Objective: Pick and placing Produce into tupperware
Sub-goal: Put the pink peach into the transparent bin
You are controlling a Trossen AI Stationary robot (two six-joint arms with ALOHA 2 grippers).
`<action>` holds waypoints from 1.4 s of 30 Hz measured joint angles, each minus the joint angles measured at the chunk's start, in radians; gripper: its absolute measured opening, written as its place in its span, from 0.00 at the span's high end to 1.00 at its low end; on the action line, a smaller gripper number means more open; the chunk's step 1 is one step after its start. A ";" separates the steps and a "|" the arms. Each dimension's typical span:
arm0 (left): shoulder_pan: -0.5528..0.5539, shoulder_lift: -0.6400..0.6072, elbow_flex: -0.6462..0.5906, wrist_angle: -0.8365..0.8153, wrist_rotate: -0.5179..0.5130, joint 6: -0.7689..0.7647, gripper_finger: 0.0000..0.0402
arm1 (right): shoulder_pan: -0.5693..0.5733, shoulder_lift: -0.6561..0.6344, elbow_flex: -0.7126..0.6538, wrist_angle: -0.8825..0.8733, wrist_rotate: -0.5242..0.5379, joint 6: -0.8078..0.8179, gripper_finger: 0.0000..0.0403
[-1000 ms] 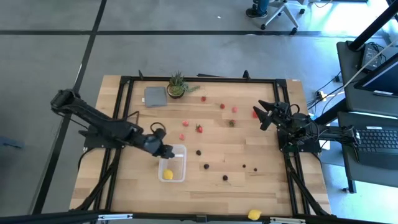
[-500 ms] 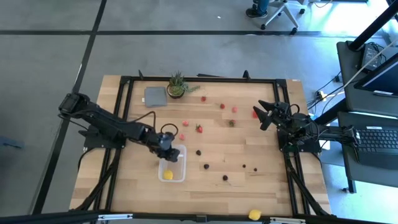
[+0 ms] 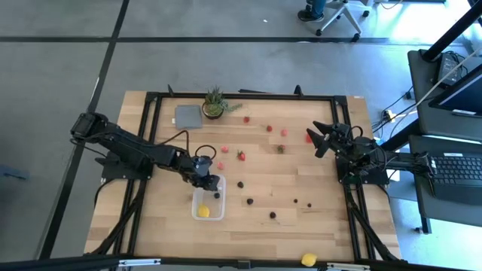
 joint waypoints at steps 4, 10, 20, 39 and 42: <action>0.003 -0.031 0.009 0.011 -0.030 0.048 0.61 | 0.000 0.000 0.000 0.021 0.000 -0.004 0.25; 0.003 -0.134 0.088 0.014 -0.207 0.232 0.63 | 0.000 0.000 0.000 0.135 -0.085 -0.110 0.25; 0.003 -0.290 0.176 -0.224 -0.598 0.622 0.62 | 0.001 0.068 0.164 0.009 -0.234 -0.144 0.25; 0.010 -0.307 0.176 -0.426 -0.712 0.675 0.63 | 0.001 0.633 0.492 -0.104 -0.257 -0.145 0.25; 0.021 -0.307 0.176 -0.426 -0.702 0.792 0.62 | 0.001 0.696 0.492 -0.098 -0.256 -0.051 0.25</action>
